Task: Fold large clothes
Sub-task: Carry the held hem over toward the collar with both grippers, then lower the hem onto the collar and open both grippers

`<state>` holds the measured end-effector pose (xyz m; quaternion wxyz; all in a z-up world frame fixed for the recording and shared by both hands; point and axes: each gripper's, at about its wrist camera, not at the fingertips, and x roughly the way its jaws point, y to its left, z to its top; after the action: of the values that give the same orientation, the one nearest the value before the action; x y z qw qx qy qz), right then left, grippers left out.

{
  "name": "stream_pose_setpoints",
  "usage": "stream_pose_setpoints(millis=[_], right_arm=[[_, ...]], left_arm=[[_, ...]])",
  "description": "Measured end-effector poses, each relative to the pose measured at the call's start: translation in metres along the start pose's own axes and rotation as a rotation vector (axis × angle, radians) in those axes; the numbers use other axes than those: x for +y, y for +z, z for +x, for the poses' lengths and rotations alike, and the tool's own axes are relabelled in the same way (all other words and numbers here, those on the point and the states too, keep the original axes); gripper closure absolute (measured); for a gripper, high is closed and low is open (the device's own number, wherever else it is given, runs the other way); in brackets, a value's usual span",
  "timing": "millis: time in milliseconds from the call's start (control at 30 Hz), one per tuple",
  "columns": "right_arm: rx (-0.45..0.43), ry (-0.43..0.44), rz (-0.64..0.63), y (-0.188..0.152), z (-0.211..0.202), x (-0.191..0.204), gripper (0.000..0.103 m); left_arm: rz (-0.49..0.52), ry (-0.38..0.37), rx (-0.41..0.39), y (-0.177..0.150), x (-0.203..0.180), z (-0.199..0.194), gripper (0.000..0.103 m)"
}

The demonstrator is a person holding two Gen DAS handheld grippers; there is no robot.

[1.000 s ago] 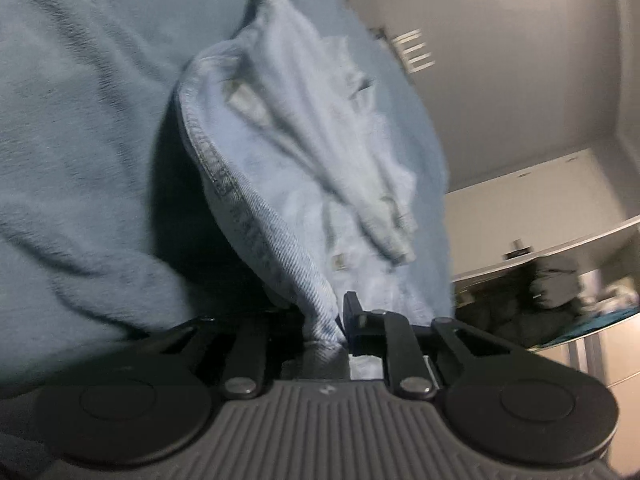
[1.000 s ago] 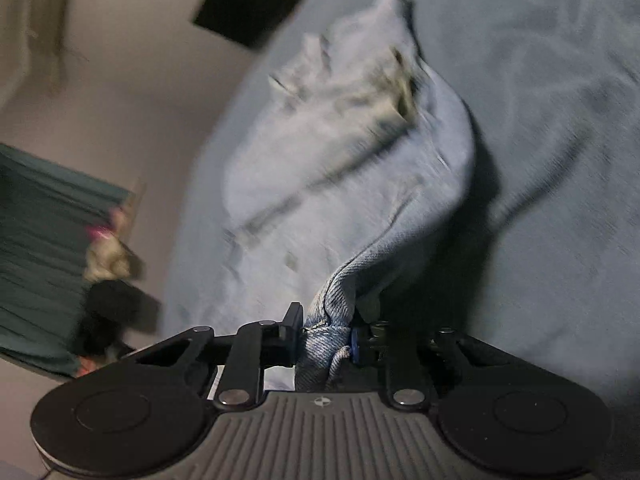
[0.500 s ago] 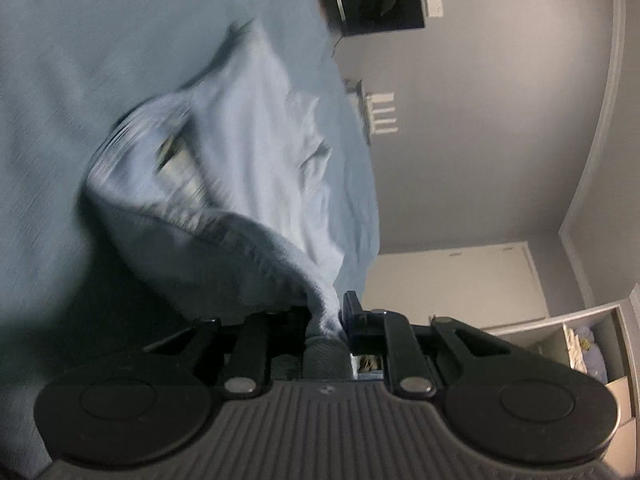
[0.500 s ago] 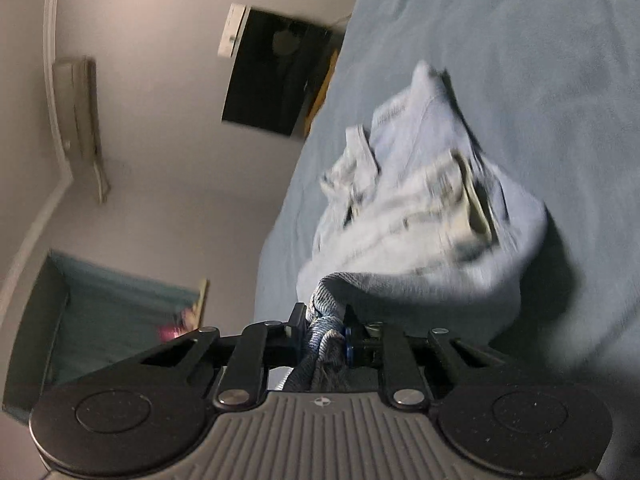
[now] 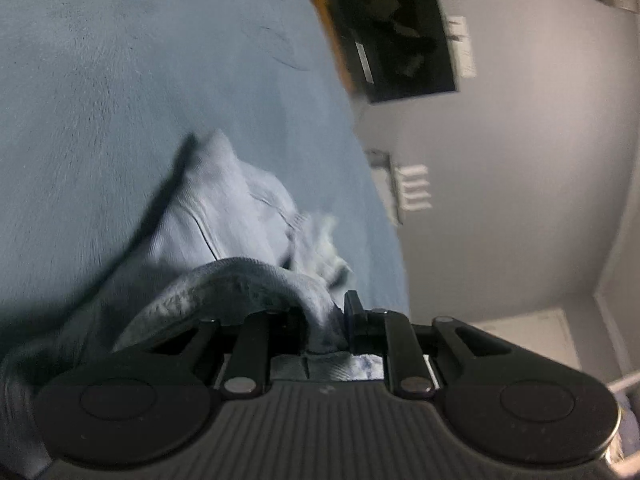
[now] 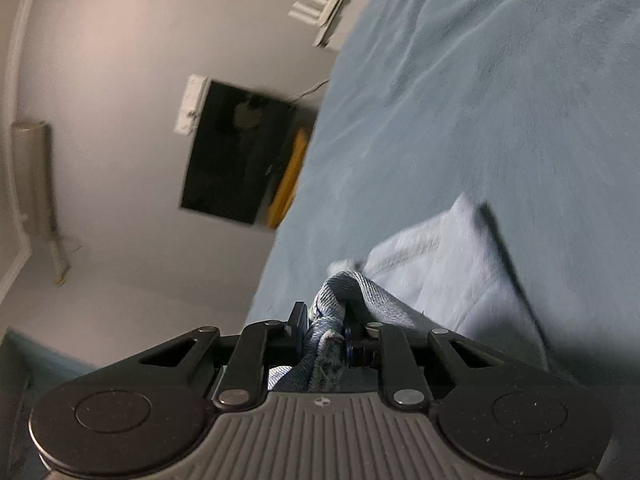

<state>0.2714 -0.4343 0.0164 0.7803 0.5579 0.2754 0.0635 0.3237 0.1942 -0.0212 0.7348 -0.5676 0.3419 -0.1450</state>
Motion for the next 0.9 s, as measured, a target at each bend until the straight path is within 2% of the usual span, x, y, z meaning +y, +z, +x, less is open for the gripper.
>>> stream_pose_setpoints(millis=[67, 133, 167, 200, 233, 267, 300, 333, 367, 400, 433, 500, 567, 767, 900], right_arm=[[-0.022, -0.06, 0.007, 0.004, 0.026, -0.013, 0.084], [-0.025, -0.105, 0.039, 0.001, 0.051, -0.03, 0.083], [-0.03, -0.123, 0.065, 0.0, 0.059, -0.037, 0.08], [-0.04, -0.131, 0.095, 0.001, 0.065, -0.043, 0.073], [-0.055, -0.116, 0.108, 0.002, 0.066, -0.046, 0.069], [-0.059, -0.088, 0.101, 0.002, 0.068, -0.047, 0.061], [-0.053, -0.065, 0.081, 0.004, 0.068, -0.046, 0.057], [-0.059, -0.061, 0.034, 0.005, 0.066, -0.042, 0.056], [-0.083, -0.073, -0.031, 0.005, 0.061, -0.038, 0.052], [-0.111, -0.084, -0.114, 0.006, 0.054, -0.032, 0.045], [-0.129, -0.087, -0.169, 0.009, 0.049, -0.028, 0.043], [-0.152, -0.077, -0.273, 0.013, 0.04, -0.022, 0.042], [-0.145, -0.104, -0.366, 0.017, 0.032, -0.014, 0.042], [-0.027, -0.222, -0.716, -0.001, 0.055, 0.014, 0.042], [0.041, -0.288, -0.869, -0.015, 0.089, 0.029, 0.043]], left_arm=[[-0.002, 0.053, -0.008, 0.007, 0.006, 0.019, 0.09], [-0.046, 0.077, -0.019, 0.012, 0.014, 0.031, 0.088], [-0.082, 0.07, -0.014, 0.015, 0.018, 0.035, 0.081], [-0.103, 0.049, -0.007, 0.017, 0.02, 0.036, 0.076], [-0.096, 0.03, -0.002, 0.02, 0.019, 0.035, 0.066], [-0.067, 0.018, -0.001, 0.024, 0.016, 0.033, 0.055], [-0.031, 0.019, -0.016, 0.027, 0.013, 0.028, 0.047], [0.01, 0.032, -0.041, 0.03, 0.01, 0.019, 0.031], [0.063, 0.047, -0.073, 0.031, 0.005, 0.013, 0.025], [0.128, 0.07, -0.092, 0.032, 0.0, 0.008, 0.025], [0.177, 0.103, -0.092, 0.034, -0.005, 0.006, 0.024], [0.27, 0.157, -0.079, 0.035, -0.009, 0.004, 0.024], [0.382, 0.193, -0.085, 0.031, -0.014, 0.005, 0.024], [0.648, 0.242, -0.031, 0.011, -0.032, 0.031, 0.024], [0.699, 0.291, 0.013, 0.01, -0.031, 0.058, 0.025]])
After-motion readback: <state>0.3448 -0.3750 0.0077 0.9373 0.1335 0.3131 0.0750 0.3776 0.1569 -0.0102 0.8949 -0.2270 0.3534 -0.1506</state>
